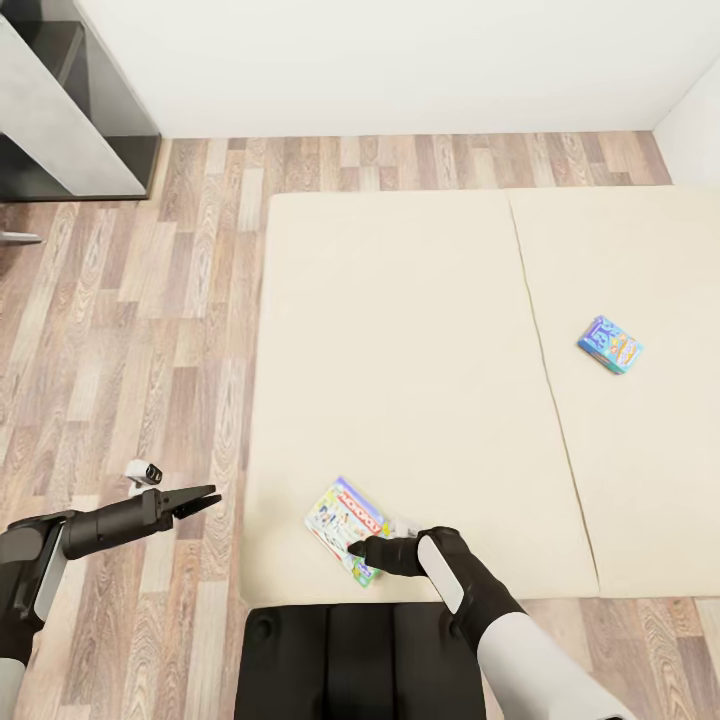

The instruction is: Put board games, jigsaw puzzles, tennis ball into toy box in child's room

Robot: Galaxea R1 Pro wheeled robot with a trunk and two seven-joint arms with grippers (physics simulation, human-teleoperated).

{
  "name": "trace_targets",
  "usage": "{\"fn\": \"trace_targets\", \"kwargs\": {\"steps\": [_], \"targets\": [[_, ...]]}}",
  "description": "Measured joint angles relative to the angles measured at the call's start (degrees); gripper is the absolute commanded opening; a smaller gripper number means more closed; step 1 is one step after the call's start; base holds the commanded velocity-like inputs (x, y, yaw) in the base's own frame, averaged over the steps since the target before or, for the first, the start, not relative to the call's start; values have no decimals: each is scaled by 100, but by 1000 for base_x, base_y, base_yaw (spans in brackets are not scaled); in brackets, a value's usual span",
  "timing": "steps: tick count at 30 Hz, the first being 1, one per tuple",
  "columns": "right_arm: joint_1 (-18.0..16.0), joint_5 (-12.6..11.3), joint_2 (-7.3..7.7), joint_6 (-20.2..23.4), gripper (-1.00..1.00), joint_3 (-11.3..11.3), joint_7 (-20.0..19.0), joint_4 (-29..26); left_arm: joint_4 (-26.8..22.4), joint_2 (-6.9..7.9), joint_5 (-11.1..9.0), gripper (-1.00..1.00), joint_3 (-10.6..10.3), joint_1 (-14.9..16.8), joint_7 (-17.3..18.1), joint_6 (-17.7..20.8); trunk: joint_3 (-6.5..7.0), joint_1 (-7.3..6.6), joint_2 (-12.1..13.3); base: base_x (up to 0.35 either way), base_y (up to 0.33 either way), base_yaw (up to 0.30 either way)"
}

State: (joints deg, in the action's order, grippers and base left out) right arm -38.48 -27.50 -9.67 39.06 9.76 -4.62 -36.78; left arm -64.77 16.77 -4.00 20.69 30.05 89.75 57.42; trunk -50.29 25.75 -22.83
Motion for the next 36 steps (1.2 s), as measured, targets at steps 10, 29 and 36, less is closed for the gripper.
{"fn": "trace_targets", "kwargs": {"steps": [10, 29, 36], "targets": [[0, 6, 0, 0, 100, -1, 0, 0, 0, 0, -1, 100, 4, 0, 0, 5, 0, 0, 0, 0, 96, 0], [0, -17, 7, 16, 100, -9, -1, -34, 0, 0, -3, 100, 6, 0, 0, 0, 0, 0, 0, 0, 3, 0], [0, -23, 20, 22, 100, -18, -7, -35, 1, 0, -1, 100, 6, 0, 0, 1, 0, 0, 0, 0, 0, 0]]}}
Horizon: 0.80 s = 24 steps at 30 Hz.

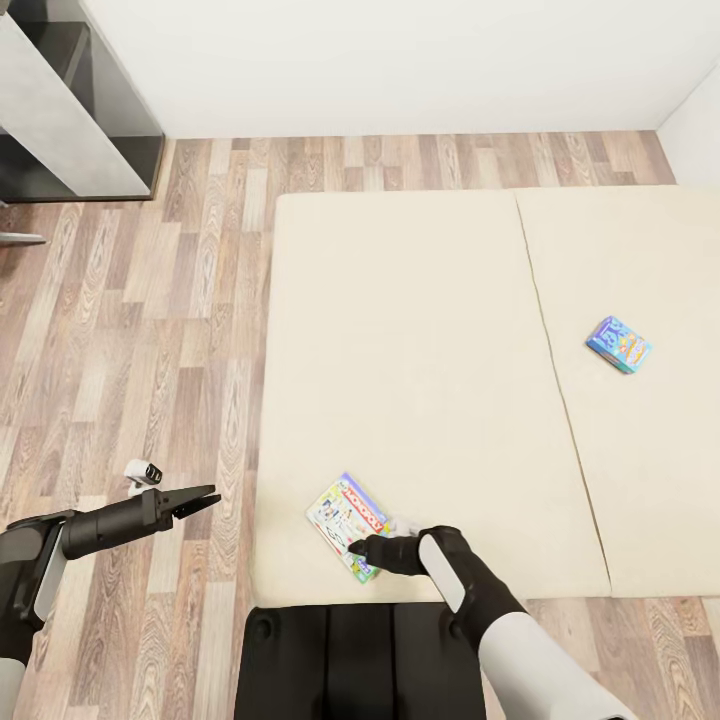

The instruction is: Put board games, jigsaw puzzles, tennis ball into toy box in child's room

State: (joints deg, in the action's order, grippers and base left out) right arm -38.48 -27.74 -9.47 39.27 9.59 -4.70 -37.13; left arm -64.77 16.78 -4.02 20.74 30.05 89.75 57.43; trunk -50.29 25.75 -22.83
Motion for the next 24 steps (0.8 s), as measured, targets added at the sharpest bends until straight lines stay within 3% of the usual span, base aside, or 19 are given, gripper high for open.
{"fn": "trace_targets", "kwargs": {"steps": [24], "targets": [[-51, -41, 109, 367, 100, -47, -33, -265, 0, 0, 0, 100, 0, 0, 0, -3, 0, 0, 0, 0, 0, 0]]}}
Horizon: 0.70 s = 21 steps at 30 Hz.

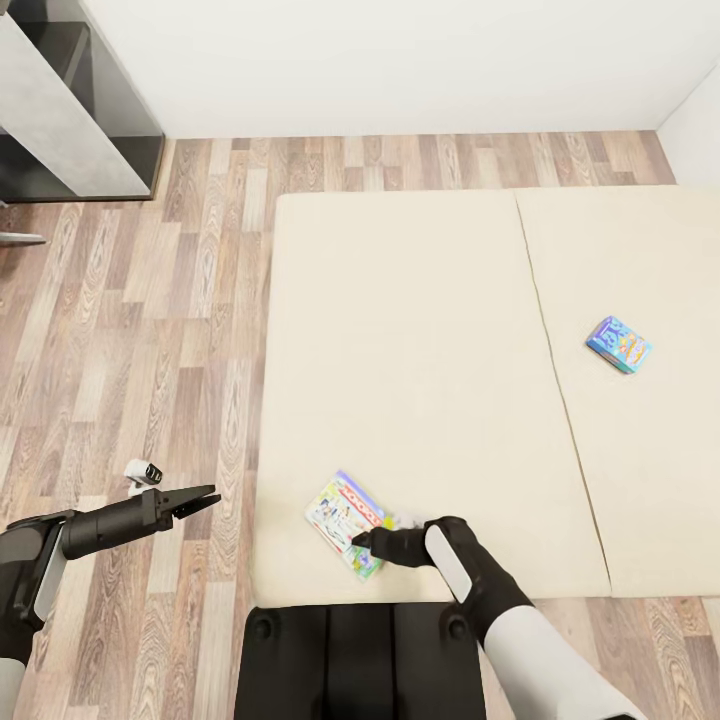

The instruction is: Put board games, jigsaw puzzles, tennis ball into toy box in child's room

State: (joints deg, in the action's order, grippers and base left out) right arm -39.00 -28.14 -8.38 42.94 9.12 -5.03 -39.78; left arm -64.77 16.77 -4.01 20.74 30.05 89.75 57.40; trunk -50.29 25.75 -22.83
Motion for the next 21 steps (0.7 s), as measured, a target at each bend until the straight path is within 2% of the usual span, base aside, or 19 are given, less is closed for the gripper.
{"fn": "trace_targets", "kwargs": {"steps": [16, 21], "targets": [[-12, 37, -7, -219, 100, -12, 37, -103, 0, 26, -9, 100, 8, 0, 0, 0, 0, 0, 0, 0, 0, 0], [-150, 57, 18, -295, 100, -7, 53, -89, 0, 26, -9, 100, 9, 0, 0, 0, 0, 0, 0, 0, 0, 0]]}}
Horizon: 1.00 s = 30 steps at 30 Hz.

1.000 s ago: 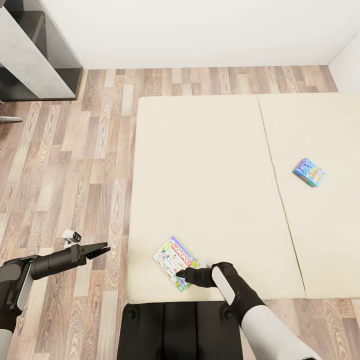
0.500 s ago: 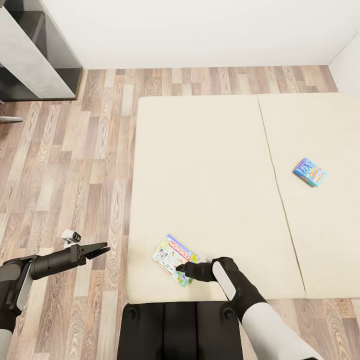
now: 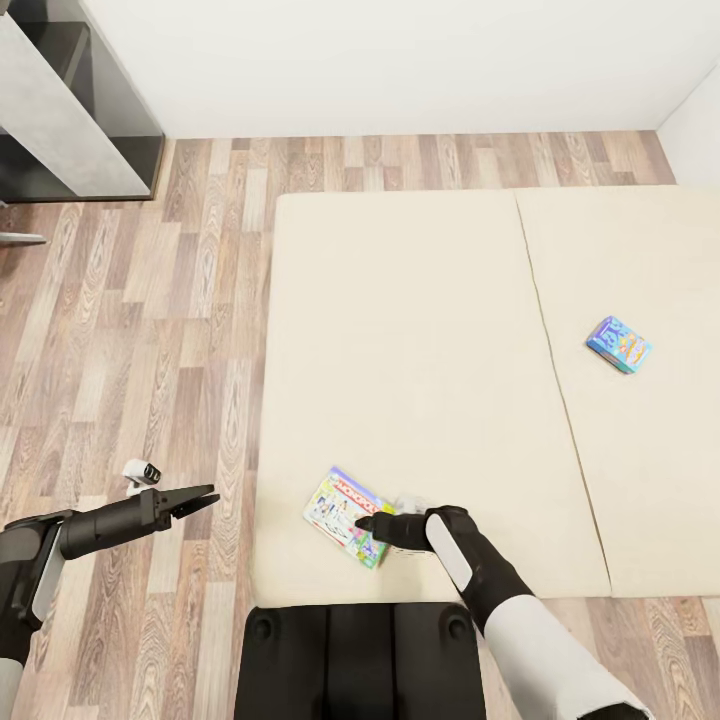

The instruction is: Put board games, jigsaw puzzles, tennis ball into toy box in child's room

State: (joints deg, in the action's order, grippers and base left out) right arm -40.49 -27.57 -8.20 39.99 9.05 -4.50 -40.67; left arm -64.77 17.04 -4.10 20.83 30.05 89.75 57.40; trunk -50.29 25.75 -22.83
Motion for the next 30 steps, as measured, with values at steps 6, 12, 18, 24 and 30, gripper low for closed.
{"fn": "trace_targets", "kwargs": {"steps": [6, 12, 18, 24, 30], "targets": [[-84, 6, 91, -22, 100, -18, 6, 2, 0, 0, 0, 100, 0, 0, 0, 1, 0, 0, 0, 0, 0, 0], [-147, 6, 121, -52, 100, -34, 6, 10, 0, 0, 0, 100, 0, 0, 0, 0, 0, 0, 0, 0, 0, 0], [-201, 13, 89, -66, 100, -36, 6, 16, 0, 0, 0, 100, 0, 0, 0, 3, 0, 0, 0, 0, 0, 0], [-242, 15, 57, -78, 100, -34, 6, 45, 0, 0, 0, 100, 0, 0, 0, 0, 0, 0, 0, 0, 0, 0], [-253, 13, 85, -267, 100, -22, 2, 116, 0, 0, 0, 100, 0, 0, 0, 0, 0, 0, 0, 0, 0, 0]]}}
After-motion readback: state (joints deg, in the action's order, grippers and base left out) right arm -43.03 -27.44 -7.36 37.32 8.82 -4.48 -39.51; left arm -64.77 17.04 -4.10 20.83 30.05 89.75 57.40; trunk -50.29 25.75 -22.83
